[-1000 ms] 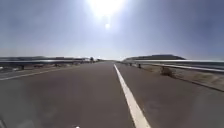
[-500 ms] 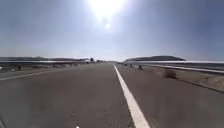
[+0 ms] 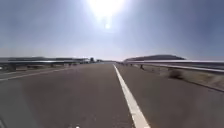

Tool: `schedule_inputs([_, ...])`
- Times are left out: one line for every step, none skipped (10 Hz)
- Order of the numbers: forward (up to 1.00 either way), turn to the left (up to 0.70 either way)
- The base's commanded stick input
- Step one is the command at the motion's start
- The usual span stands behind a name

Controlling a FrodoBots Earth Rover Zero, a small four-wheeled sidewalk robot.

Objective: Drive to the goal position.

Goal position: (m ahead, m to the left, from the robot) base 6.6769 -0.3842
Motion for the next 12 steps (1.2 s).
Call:
schedule_inputs([0.7, 0.0])
schedule_inputs([0.7, 0.0])
schedule_inputs([0.7, 0.0])
schedule_inputs([0.7, 0.0])
schedule_inputs([0.7, 0.0])
schedule_inputs([0.7, 0.0])
schedule_inputs([0.7, 0.0])
schedule_inputs([0.7, 0.0])
schedule_inputs([0.7, 0.0])
schedule_inputs([0.7, 0.0])
schedule_inputs([0.7, 0.0])
schedule_inputs([0.7, 0.0])
